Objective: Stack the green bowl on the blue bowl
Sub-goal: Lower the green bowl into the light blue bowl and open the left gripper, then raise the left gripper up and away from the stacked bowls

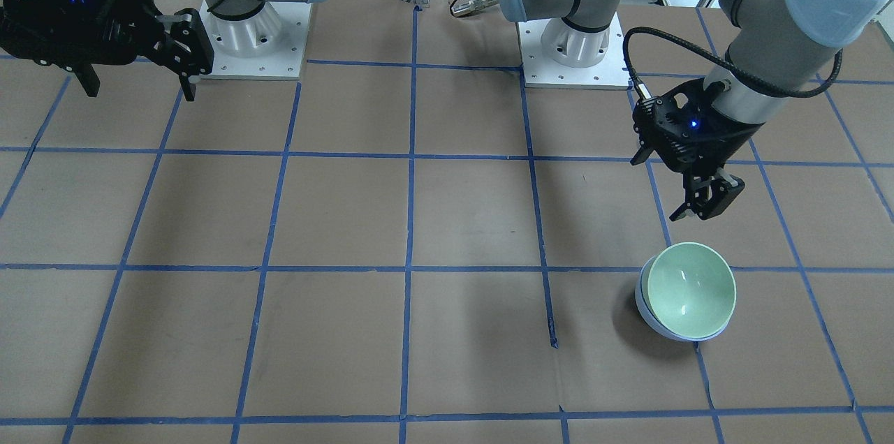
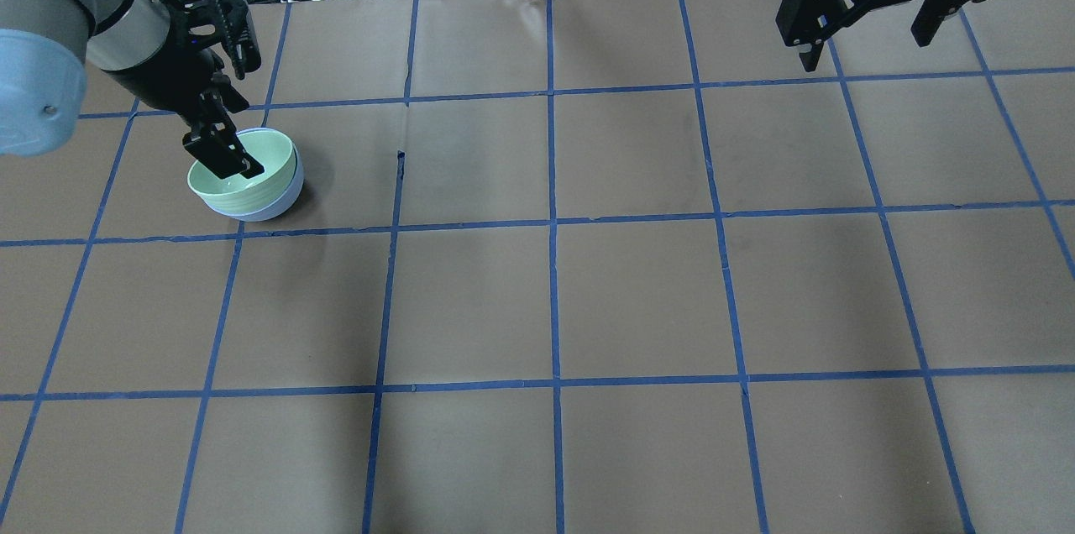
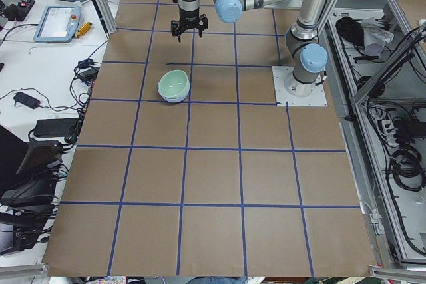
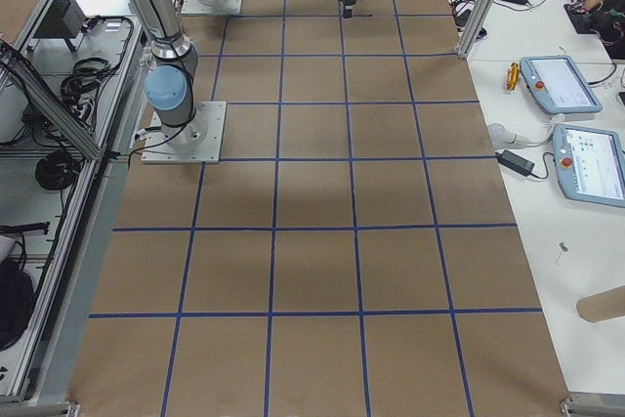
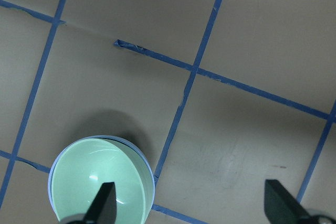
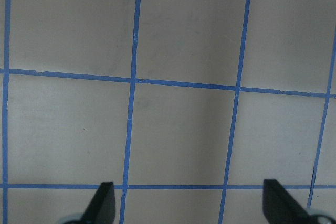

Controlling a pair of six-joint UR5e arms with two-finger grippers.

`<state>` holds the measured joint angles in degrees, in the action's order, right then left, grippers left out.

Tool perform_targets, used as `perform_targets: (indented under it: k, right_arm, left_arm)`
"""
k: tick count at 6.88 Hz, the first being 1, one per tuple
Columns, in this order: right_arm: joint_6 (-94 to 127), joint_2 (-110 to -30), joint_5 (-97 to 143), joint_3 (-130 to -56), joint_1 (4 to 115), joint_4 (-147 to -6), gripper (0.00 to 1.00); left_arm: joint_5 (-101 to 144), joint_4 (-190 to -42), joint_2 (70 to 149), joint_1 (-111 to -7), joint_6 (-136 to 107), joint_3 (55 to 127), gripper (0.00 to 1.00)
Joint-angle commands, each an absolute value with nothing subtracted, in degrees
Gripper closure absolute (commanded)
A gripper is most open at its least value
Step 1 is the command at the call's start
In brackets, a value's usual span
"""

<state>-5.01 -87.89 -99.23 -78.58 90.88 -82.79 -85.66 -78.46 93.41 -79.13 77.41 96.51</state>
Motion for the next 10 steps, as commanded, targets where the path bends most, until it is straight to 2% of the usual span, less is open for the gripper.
perform_targets:
  k: [1,8,10]
  right_arm:
    - [-5.0,-87.9,-99.2,-78.6,90.9,-82.8,0.00]
    - [-5.0,-87.9,-99.2,-78.6,90.9,-82.8,0.00]
    - [-5.0,-87.9,-99.2,-78.6,90.9,-82.8,0.00]
  left_arm:
    - [-86.0,-79.7,92.4,-81.8,66.1,96.2,0.00]
    - [-88.3,-83.0,89.0,-90.2,15.7,94.7,0.00]
    - [-88.5,-90.1,88.3,-92.1,4.3,92.0,0.00]
